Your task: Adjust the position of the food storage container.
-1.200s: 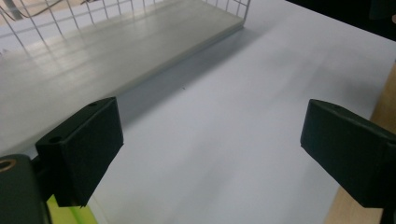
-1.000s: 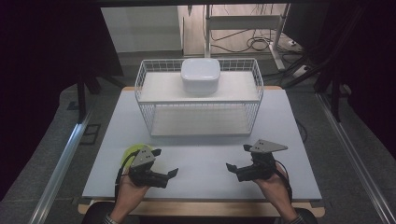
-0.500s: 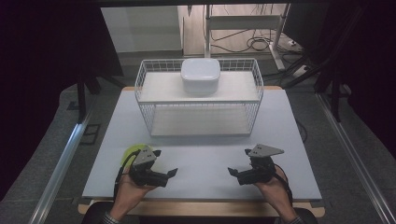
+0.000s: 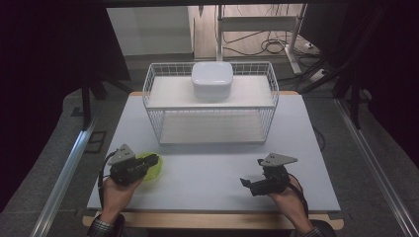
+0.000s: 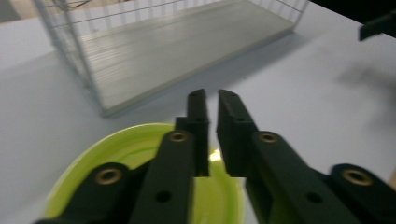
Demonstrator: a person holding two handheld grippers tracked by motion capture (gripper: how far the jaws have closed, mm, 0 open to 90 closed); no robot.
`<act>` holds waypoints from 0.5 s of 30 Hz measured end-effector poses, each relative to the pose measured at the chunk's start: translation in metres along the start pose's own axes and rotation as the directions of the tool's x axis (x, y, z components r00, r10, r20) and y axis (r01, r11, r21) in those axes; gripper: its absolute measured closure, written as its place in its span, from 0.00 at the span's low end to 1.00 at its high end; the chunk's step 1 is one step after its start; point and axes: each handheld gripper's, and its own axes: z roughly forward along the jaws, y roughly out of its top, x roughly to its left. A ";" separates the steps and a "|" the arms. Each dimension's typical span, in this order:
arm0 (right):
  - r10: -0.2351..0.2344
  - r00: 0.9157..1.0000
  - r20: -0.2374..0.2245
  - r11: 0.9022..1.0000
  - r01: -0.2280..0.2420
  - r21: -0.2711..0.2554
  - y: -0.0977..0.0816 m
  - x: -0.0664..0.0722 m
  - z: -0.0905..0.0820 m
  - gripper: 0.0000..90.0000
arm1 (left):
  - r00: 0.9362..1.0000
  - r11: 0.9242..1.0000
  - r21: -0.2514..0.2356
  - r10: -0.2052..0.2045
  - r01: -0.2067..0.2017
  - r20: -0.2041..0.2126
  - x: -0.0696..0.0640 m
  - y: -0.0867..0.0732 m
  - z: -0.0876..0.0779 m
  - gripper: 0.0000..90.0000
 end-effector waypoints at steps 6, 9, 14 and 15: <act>-0.012 1.000 -0.003 1.000 0.013 0.013 -0.001 0.000 0.001 0.06 | 0.992 0.998 -0.012 -0.058 0.057 -0.109 0.028 -0.007 -0.012 1.00; -0.012 1.000 -0.006 1.000 0.013 0.020 -0.002 0.000 0.002 0.06 | 0.982 0.997 -0.002 -0.078 0.079 -0.174 0.041 -0.012 -0.016 1.00; -0.016 1.000 -0.005 0.999 0.016 0.030 -0.002 0.000 0.003 0.06 | 0.964 0.992 0.040 -0.109 0.122 -0.241 0.055 -0.023 -0.022 1.00; -0.017 1.000 -0.004 0.999 0.017 0.031 -0.002 0.000 0.003 0.06 | 0.962 0.990 0.049 -0.114 0.130 -0.246 0.056 -0.026 -0.023 1.00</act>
